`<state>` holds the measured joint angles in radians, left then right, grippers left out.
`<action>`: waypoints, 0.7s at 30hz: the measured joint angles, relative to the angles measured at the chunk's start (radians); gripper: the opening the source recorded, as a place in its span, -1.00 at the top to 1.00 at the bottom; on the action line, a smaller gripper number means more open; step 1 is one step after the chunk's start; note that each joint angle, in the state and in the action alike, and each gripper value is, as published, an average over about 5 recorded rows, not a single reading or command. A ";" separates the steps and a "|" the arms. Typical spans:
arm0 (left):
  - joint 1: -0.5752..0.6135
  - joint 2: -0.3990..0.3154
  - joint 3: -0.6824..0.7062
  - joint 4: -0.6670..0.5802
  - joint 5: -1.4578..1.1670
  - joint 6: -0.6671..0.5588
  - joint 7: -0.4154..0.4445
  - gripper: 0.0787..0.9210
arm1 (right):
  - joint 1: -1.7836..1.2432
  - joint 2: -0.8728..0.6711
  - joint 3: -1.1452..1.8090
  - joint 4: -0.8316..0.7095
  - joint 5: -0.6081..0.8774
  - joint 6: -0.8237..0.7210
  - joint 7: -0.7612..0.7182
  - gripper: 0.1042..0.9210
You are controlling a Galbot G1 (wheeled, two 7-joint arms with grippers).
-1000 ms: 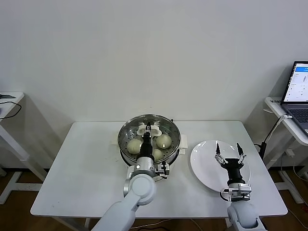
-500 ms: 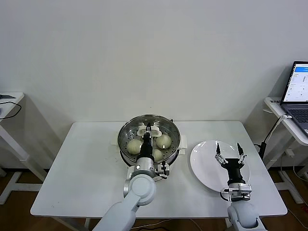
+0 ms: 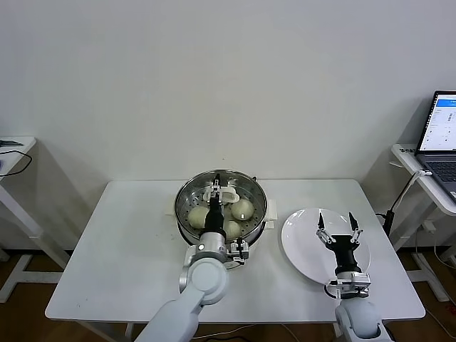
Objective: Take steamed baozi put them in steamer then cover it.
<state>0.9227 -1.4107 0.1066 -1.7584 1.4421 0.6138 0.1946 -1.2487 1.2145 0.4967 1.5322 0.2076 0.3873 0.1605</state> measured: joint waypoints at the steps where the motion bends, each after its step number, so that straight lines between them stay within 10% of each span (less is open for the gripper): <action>1: 0.003 0.003 -0.001 -0.005 -0.002 0.000 0.001 -0.26 | 0.001 0.001 -0.001 0.000 0.000 0.000 0.000 -0.76; 21: 0.102 0.094 -0.020 -0.210 -0.108 0.008 0.009 -0.76 | 0.007 -0.003 -0.009 0.019 -0.001 -0.008 0.004 -0.76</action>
<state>1.0250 -1.3170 0.0863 -1.9682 1.3343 0.6221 0.2033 -1.2422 1.2119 0.4874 1.5515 0.2069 0.3790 0.1640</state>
